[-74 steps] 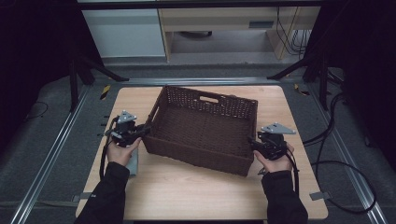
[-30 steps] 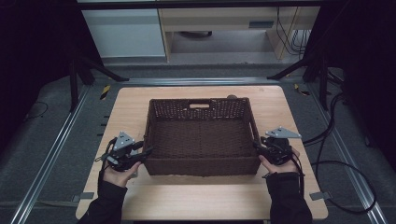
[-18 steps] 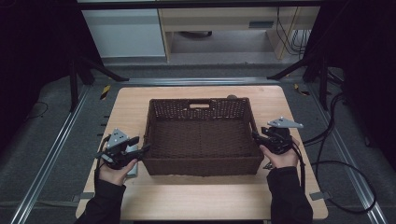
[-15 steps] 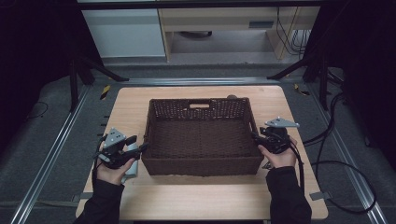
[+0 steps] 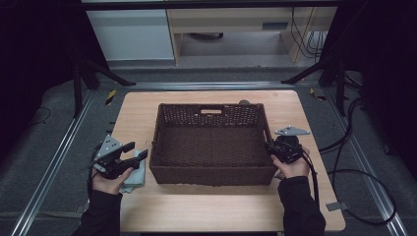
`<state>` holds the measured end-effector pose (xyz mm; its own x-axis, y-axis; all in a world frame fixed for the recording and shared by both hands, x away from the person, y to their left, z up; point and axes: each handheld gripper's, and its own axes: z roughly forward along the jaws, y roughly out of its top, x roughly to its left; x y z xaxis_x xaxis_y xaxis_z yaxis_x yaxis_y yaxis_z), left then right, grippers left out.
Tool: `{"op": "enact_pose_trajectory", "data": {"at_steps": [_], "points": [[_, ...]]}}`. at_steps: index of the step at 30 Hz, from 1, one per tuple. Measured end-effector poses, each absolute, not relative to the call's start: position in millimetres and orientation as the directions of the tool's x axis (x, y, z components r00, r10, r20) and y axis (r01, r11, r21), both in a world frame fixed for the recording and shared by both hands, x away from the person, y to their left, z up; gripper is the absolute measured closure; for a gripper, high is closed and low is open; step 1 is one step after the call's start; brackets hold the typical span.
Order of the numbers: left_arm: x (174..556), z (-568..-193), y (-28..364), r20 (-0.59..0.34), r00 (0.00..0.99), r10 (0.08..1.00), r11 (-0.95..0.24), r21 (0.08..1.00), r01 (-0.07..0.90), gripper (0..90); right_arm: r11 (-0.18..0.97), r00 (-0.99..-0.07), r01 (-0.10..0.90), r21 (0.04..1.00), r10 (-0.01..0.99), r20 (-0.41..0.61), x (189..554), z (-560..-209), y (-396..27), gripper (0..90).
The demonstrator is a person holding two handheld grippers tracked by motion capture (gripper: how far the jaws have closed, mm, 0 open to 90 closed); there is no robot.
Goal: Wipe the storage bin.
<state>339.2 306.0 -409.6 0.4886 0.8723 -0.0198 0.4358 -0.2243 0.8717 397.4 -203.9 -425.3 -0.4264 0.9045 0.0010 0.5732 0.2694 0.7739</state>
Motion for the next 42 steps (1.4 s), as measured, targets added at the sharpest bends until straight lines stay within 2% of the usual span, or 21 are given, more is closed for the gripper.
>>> {"op": "enact_pose_trajectory", "data": {"at_steps": [13, 17, 22, 29, 33, 38, 42], "points": [[325, -444, 348, 0.005, 0.403, 0.915, -0.24, 0.81, 0.535, 37.1, 0.257, -0.412, 0.578, 0.774, 0.911, 0.004, 375, -424, -217, 71.9], [326, -459, 356, 0.003, 0.396, 0.918, -0.254, 0.772, 0.582, 37.2, 0.248, -0.421, 0.557, 0.792, 0.907, 0.013, 373, -424, -220, 65.0], [328, -465, 350, 0.007, 0.418, 0.909, -0.278, 0.757, 0.591, 37.1, 0.211, -0.411, 0.523, 0.826, 0.911, 0.027, 371, -418, -224, 56.1], [335, -476, 340, 0.027, 0.448, 0.893, -0.333, 0.711, 0.62, 38.1, 0.221, -0.408, 0.528, 0.82, 0.913, 0.018, 374, -421, -222, 51.4], [340, -483, 339, 0.005, 0.464, 0.886, -0.347, 0.672, 0.654, 51.4, 0.216, -0.404, 0.531, 0.82, 0.914, 0.021, 375, -423, -224, 49.3], [340, -481, 335, -0.013, 0.489, 0.872, -0.357, 0.666, 0.655, 74.9, 0.219, -0.401, 0.532, 0.818, 0.916, 0.017, 376, -425, -224, 48.8], [338, -472, 334, -0.024, 0.502, 0.865, -0.342, 0.702, 0.625, 80.3, 0.217, -0.404, 0.53, 0.82, 0.914, 0.019, 376, -425, -224, 48.4]]}}
